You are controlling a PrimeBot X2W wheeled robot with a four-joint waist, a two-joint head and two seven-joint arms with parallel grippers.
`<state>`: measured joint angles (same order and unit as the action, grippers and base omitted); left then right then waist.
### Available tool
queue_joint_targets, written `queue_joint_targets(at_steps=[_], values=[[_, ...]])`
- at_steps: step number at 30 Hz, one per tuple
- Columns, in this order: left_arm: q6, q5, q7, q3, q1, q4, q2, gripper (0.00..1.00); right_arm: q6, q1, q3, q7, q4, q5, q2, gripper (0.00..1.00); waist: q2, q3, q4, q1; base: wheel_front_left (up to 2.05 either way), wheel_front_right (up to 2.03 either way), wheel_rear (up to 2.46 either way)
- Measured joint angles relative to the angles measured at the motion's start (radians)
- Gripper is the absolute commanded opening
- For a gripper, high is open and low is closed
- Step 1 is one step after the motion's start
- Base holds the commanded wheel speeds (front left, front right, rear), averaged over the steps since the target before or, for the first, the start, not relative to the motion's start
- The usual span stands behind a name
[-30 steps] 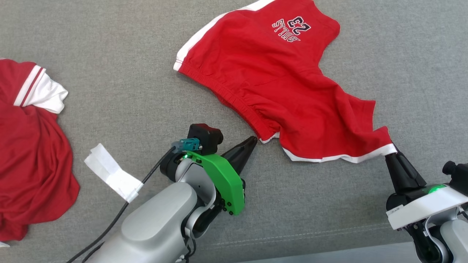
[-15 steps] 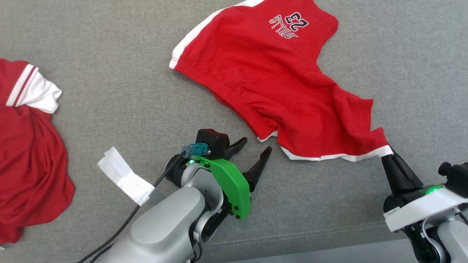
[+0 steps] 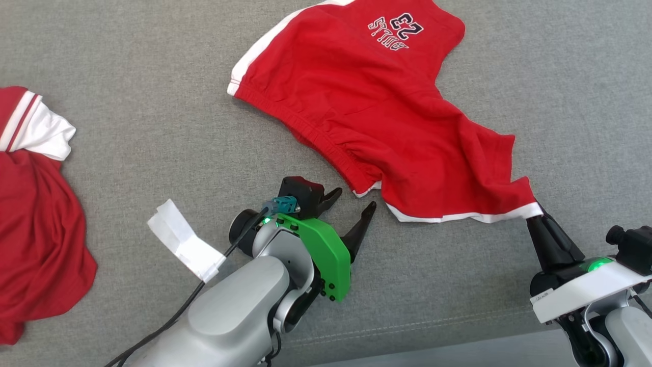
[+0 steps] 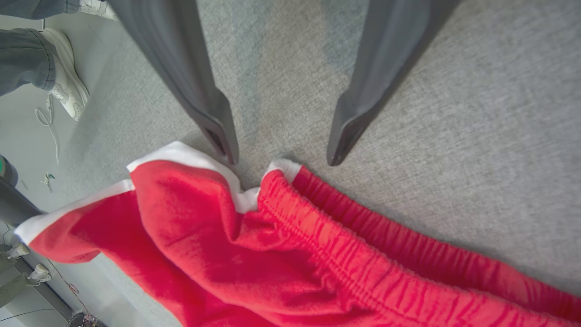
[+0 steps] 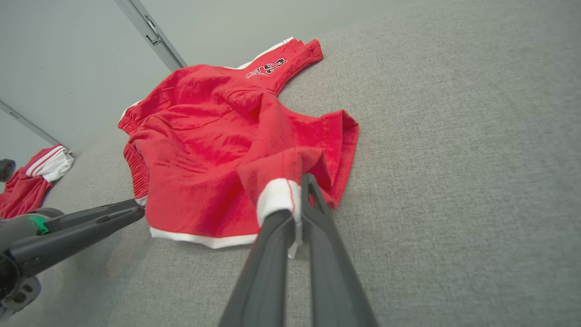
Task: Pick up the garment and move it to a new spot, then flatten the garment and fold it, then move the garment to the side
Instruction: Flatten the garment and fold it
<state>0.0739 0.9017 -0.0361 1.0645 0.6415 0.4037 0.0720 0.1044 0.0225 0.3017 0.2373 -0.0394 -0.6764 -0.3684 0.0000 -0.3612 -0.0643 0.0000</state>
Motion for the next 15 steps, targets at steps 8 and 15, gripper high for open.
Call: queue_joint_targets(at_steps=[8, 15], values=[[0.007, 0.000, -0.009, 0.000, 0.010, 0.013, -0.005, 0.66, 0.000, -0.007, 0.002, 0.000, -0.004, 0.000, 0.008, 0.00, 0.0000, -0.005, -0.007, 0.0000, 0.00, 0.00, 0.00], [0.010, -0.002, -0.023, 0.000, 0.015, 0.035, -0.014, 0.36, 0.001, -0.015, 0.006, 0.000, -0.012, 0.000, 0.011, 0.00, 0.0000, -0.008, -0.016, 0.0000, 0.00, 0.00, 0.00]])
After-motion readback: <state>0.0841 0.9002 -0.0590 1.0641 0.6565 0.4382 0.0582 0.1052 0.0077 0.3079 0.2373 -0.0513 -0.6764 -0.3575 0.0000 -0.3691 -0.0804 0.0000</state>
